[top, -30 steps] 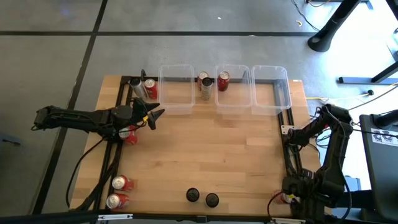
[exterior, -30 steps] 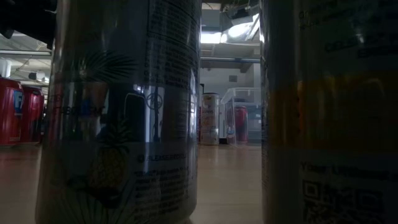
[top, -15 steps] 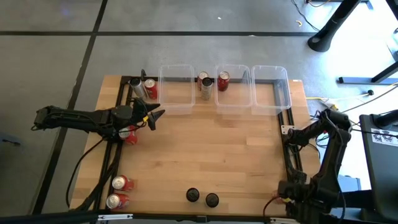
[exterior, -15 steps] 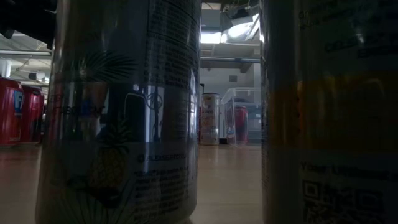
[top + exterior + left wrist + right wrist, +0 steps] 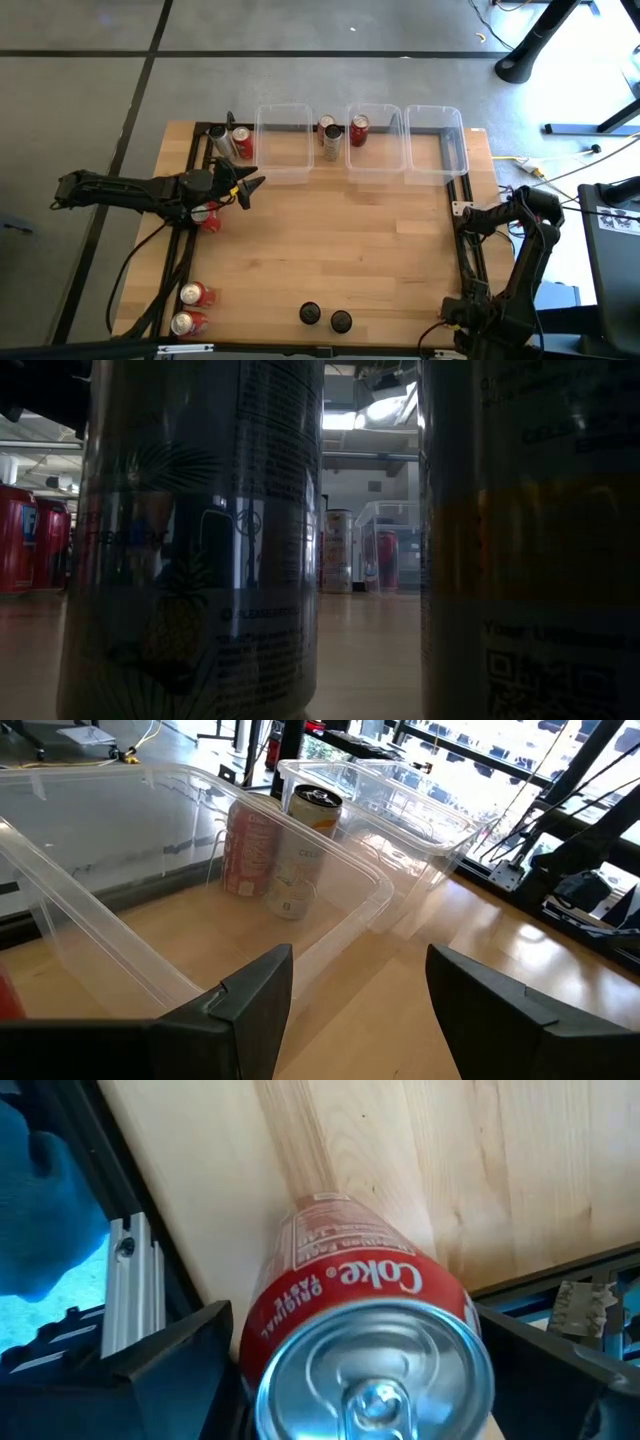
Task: Sort soda cans
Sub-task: Put the bottom red soda can into the center transparent bin
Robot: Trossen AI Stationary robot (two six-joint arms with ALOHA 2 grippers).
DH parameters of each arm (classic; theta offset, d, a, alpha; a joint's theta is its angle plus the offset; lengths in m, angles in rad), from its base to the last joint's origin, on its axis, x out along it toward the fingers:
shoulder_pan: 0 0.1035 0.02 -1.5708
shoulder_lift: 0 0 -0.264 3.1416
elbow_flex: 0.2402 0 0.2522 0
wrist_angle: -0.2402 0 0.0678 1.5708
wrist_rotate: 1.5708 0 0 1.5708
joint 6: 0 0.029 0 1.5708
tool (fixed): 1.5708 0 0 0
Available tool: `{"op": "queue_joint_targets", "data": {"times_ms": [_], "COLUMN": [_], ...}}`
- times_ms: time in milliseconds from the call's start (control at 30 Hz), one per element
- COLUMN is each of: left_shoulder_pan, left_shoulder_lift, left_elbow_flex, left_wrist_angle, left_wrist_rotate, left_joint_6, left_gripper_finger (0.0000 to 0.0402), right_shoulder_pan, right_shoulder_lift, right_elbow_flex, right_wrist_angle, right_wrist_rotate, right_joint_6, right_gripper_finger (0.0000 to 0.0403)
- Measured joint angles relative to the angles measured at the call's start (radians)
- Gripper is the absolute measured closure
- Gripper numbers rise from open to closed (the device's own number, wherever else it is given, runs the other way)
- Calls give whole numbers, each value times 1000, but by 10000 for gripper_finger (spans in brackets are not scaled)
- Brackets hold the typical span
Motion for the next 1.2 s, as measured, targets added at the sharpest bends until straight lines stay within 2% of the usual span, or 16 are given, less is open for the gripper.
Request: {"op": "queue_joint_targets", "data": {"times_ms": [300, 533, 633, 900, 1200], "left_shoulder_pan": [0, 0, 0, 0, 0], "left_shoulder_lift": [0, 0, 0, 0, 0], "left_elbow_flex": [0, 0, 0, 0, 0], "left_wrist_angle": [0, 0, 0, 1, 1], "left_wrist_rotate": [0, 0, 0, 0, 0], "left_joint_6": [2, 3, 1, -11, -10], "left_gripper_finger": [180, 180, 180, 180, 180], "right_shoulder_pan": [0, -4, -34, -187, -383], "right_shoulder_lift": [37, 34, 33, -22, -134], "right_elbow_flex": [0, 1, 2, -1, 0], "right_wrist_angle": [-2, -11, -17, -124, -247], "right_wrist_rotate": [2, 7, -6, 38, 233], "right_joint_6": [-24, -25, -25, -128, -300], "right_gripper_finger": [32, 111, 114, 114, 112]}}
